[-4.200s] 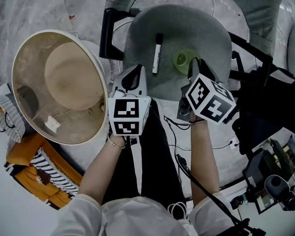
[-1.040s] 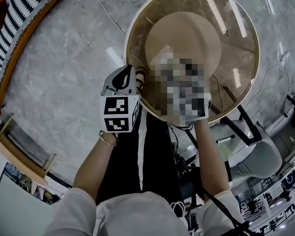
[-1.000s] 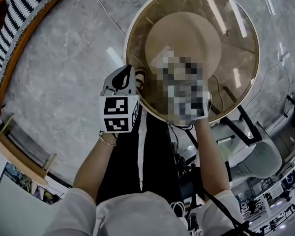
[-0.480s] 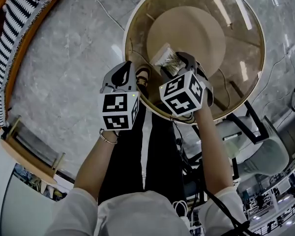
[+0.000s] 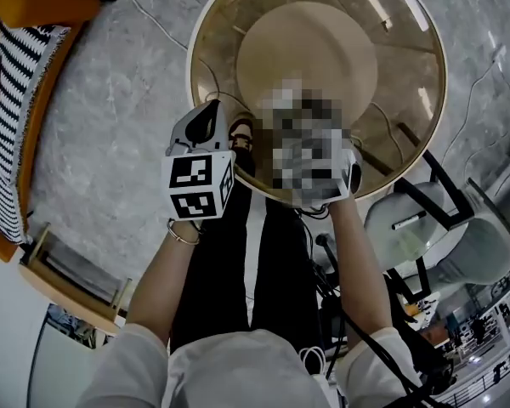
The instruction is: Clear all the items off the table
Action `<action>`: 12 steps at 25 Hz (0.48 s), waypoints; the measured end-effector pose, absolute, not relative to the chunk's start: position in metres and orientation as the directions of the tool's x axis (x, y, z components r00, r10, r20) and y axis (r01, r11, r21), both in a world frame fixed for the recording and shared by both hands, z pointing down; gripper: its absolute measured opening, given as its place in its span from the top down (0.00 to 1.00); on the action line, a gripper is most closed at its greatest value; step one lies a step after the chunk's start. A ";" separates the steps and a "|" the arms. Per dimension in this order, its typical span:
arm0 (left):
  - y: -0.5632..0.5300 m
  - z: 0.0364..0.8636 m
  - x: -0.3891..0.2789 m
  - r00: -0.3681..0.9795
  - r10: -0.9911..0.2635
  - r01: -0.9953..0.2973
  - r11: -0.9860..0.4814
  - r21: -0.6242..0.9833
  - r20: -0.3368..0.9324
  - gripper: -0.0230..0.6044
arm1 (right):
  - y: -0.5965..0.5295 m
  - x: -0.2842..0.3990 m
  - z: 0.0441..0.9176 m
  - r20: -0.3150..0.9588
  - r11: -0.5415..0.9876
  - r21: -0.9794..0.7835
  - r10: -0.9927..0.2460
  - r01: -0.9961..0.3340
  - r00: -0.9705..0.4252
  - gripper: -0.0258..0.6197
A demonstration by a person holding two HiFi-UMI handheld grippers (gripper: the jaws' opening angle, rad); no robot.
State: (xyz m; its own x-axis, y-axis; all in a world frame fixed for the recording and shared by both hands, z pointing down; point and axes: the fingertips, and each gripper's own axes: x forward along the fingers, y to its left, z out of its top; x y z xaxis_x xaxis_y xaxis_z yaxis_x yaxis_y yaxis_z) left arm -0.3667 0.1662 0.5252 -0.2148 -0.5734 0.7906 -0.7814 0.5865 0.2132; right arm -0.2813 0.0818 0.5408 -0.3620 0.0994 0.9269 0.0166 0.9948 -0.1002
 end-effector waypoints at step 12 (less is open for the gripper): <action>0.078 0.517 -0.256 0.016 -0.636 -0.931 0.273 0.244 0.772 0.95 | 0.031 -0.157 0.523 0.923 0.917 -0.110 -0.049 -0.384 -0.381 0.62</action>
